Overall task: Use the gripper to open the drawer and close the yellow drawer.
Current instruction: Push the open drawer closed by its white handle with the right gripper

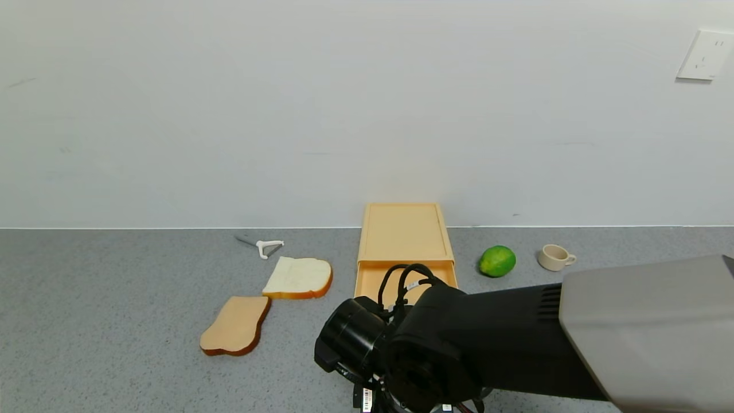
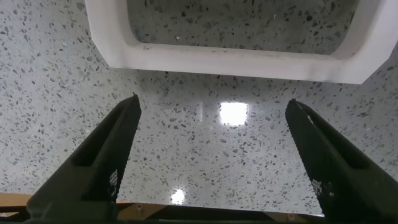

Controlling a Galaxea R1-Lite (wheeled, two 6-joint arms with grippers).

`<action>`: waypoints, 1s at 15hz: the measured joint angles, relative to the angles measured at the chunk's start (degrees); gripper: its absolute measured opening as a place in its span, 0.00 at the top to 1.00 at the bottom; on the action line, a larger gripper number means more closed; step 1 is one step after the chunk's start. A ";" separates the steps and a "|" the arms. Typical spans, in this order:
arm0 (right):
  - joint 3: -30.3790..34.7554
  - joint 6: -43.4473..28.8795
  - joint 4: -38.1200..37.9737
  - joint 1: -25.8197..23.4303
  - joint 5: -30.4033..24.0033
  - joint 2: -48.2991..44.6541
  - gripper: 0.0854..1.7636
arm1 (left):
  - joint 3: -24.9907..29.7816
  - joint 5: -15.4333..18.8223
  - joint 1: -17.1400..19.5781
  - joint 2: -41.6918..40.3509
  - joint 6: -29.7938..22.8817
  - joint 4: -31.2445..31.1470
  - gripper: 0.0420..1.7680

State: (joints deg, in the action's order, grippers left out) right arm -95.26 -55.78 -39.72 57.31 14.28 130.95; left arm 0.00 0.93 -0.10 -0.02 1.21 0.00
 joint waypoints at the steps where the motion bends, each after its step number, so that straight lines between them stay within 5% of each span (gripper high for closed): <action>1: -0.02 -0.05 0.09 -0.01 0.22 0.04 0.03 | 0.00 0.00 0.00 0.00 0.00 0.00 0.03; 15: -0.35 1.29 3.04 -0.83 4.16 1.22 0.03 | 0.00 -0.02 0.00 0.00 0.00 0.00 0.03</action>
State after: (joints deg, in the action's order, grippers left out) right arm -95.61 -54.49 -36.68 56.48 18.43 132.17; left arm 0.00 0.90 -0.10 -0.02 1.21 0.00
